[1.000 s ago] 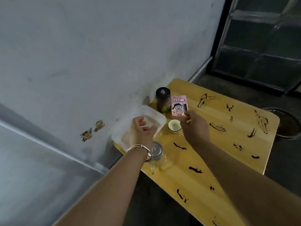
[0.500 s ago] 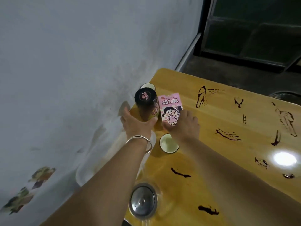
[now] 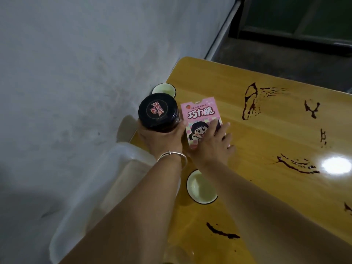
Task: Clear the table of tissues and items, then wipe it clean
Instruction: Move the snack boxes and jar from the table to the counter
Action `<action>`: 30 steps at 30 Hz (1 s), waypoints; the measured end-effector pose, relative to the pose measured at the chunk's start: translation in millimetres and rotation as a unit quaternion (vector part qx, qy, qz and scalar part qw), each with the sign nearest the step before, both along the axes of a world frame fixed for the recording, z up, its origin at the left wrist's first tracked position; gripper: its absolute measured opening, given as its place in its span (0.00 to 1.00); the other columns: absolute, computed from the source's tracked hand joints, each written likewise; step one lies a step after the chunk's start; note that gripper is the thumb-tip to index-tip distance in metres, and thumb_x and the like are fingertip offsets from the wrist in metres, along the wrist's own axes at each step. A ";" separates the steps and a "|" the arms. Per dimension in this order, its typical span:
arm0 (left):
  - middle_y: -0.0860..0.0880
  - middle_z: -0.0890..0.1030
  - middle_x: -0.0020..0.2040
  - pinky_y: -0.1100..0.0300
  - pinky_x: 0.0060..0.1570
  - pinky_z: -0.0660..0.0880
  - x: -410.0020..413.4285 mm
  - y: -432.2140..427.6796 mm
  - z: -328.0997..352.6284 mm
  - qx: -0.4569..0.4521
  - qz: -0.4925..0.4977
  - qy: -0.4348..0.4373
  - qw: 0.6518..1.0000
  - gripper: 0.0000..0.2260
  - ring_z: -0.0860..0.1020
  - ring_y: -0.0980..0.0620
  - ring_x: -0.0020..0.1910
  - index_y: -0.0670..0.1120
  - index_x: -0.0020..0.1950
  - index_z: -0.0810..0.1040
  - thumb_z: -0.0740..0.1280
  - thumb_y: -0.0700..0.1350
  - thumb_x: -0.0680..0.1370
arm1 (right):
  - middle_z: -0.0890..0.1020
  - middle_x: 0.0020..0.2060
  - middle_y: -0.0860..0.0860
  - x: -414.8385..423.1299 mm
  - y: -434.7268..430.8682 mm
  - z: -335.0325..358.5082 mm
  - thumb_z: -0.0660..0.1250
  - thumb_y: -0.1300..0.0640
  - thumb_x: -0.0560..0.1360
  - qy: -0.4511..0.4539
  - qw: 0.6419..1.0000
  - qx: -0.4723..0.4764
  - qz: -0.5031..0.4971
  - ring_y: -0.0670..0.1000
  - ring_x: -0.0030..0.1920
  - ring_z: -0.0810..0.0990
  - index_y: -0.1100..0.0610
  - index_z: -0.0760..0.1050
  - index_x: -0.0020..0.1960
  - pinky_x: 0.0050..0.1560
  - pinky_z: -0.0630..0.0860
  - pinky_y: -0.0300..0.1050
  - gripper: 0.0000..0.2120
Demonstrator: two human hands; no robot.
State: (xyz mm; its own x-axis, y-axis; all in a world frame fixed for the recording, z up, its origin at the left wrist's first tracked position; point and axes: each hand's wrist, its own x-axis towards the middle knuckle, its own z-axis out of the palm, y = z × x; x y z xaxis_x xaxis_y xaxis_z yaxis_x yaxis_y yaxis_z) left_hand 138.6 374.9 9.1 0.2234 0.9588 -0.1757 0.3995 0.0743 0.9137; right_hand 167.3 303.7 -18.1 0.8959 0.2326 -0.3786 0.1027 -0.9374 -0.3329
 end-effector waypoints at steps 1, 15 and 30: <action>0.49 0.68 0.68 0.61 0.67 0.60 1.3 -0.2 -1.3 0.000 0.005 -0.015 1.000 0.46 0.67 0.51 0.68 0.47 0.70 0.59 0.80 0.43 0.58 | 0.44 0.75 0.60 1.0 1.3 -1.4 0.67 0.36 0.68 -0.008 1.000 -0.001 -0.004 0.65 0.73 0.51 0.54 0.39 0.75 0.68 0.58 0.63 0.51; 0.49 0.74 0.62 0.63 0.59 0.69 -9.5 -9.5 14.9 -0.009 0.028 -0.009 1.000 0.39 0.74 0.52 0.60 0.47 0.65 0.64 0.79 0.42 0.59 | 0.57 0.68 0.57 13.1 -13.0 29.4 0.70 0.39 0.66 -0.045 0.998 0.034 0.010 0.61 0.67 0.60 0.55 0.47 0.73 0.61 0.65 0.61 0.47; 0.52 0.74 0.56 0.63 0.54 0.71 -85.1 -43.0 156.3 0.027 -0.002 -0.068 0.997 0.40 0.74 0.55 0.53 0.47 0.65 0.64 0.80 0.42 0.57 | 0.59 0.69 0.57 -54.2 -47.4 172.8 0.69 0.37 0.65 -0.107 0.992 0.059 0.039 0.61 0.68 0.59 0.55 0.48 0.73 0.63 0.63 0.60 0.47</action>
